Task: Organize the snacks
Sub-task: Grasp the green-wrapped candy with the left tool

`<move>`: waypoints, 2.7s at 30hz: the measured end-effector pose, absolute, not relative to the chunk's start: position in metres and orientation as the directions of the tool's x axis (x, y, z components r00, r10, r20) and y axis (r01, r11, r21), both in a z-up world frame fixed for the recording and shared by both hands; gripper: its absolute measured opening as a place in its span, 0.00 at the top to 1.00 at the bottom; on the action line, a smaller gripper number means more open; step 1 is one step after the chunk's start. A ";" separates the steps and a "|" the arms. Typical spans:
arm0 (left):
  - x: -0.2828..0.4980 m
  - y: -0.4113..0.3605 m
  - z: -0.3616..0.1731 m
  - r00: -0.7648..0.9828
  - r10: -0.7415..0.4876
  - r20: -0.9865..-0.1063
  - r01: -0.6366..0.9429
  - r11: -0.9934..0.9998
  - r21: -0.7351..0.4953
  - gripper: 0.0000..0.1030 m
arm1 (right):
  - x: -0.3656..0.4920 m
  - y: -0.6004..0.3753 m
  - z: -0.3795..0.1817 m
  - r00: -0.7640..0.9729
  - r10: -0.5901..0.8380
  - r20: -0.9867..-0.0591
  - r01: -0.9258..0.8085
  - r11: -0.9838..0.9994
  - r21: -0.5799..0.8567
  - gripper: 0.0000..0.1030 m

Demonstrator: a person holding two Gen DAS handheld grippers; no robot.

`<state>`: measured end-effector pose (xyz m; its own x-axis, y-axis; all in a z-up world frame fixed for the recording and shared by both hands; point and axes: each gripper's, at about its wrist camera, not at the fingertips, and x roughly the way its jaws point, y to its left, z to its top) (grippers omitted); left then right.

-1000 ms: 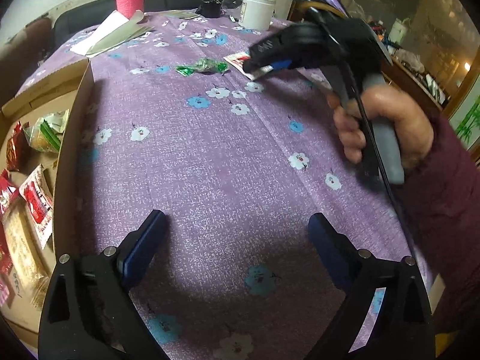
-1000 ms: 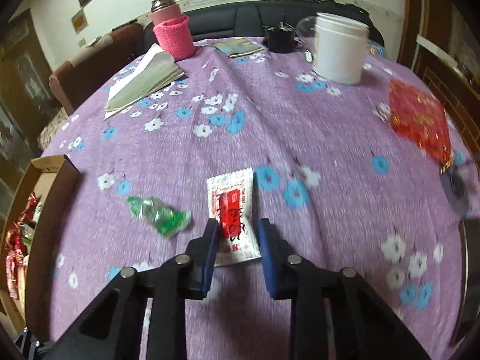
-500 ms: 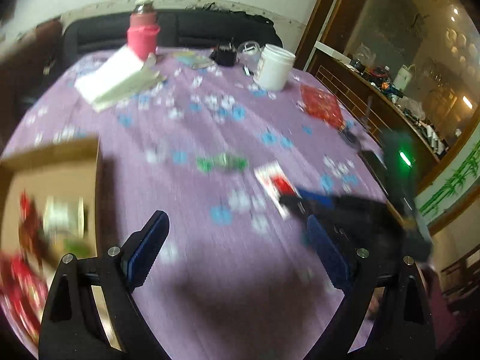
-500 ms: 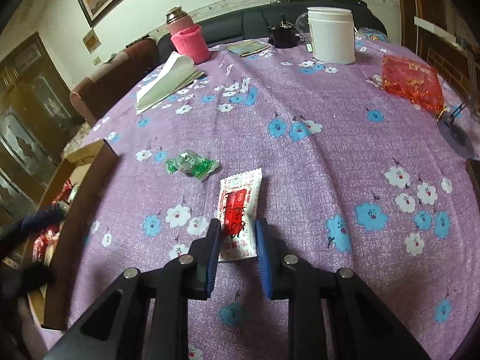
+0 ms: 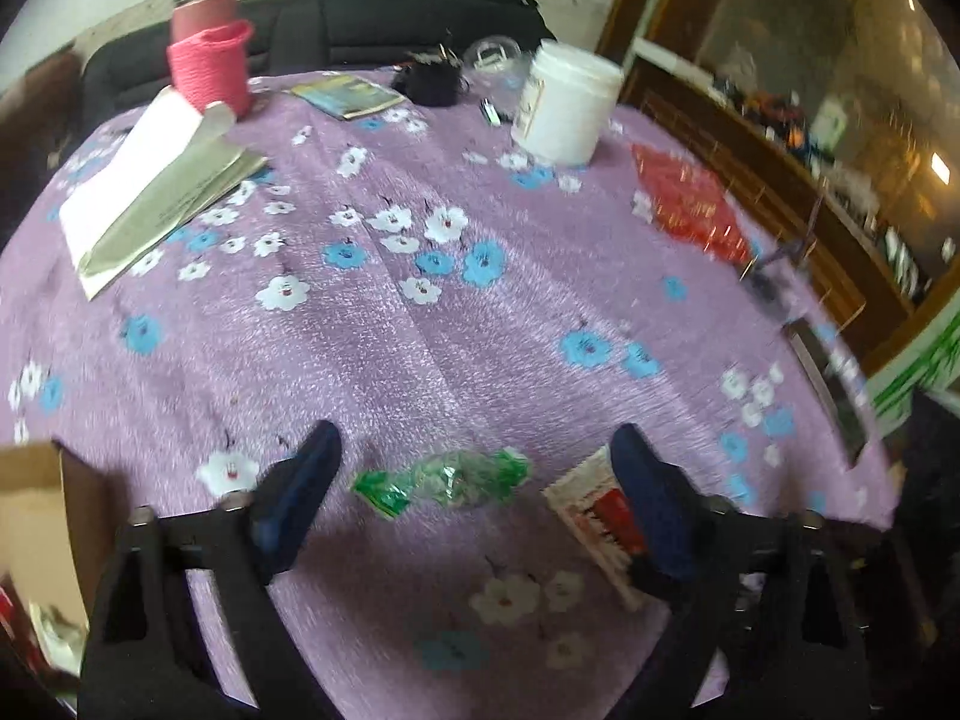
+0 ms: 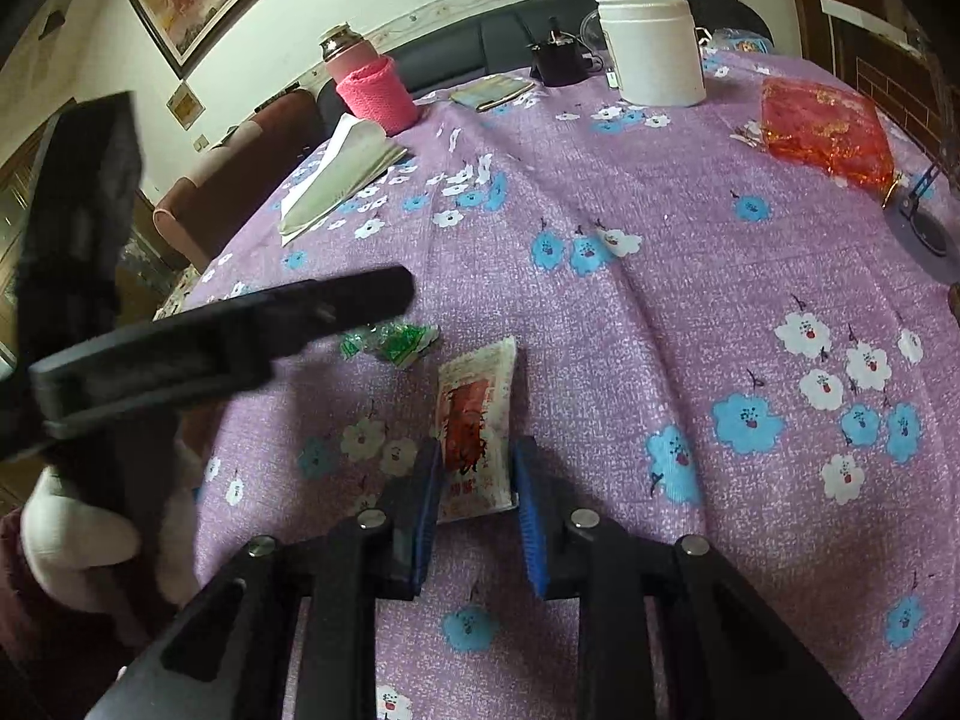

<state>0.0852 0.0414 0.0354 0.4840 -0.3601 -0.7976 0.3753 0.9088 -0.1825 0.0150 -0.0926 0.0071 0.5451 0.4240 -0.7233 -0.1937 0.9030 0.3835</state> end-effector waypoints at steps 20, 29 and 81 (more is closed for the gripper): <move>0.022 0.046 0.038 0.429 -0.346 -0.834 0.578 0.815 -0.041 0.59 | 0.016 -0.084 0.008 0.559 0.440 -0.703 -0.226 0.896 0.381 0.52; 0.019 0.035 0.038 0.421 -0.345 -0.839 0.643 0.766 0.007 0.57 | 0.019 -0.091 0.007 0.572 0.447 -0.688 -0.196 0.889 0.414 0.50; 0.000 0.055 0.046 0.469 -0.320 -0.823 0.555 0.832 -0.007 0.88 | 0.013 -0.100 0.013 0.616 0.375 -0.692 -0.169 0.922 0.349 0.71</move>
<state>-0.0003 0.0552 0.0457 0.4693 -0.3200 -0.8230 0.5547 0.8320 -0.0072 0.0126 -0.1002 0.0134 0.6164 0.3750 -0.6924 -0.1693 0.9219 0.3485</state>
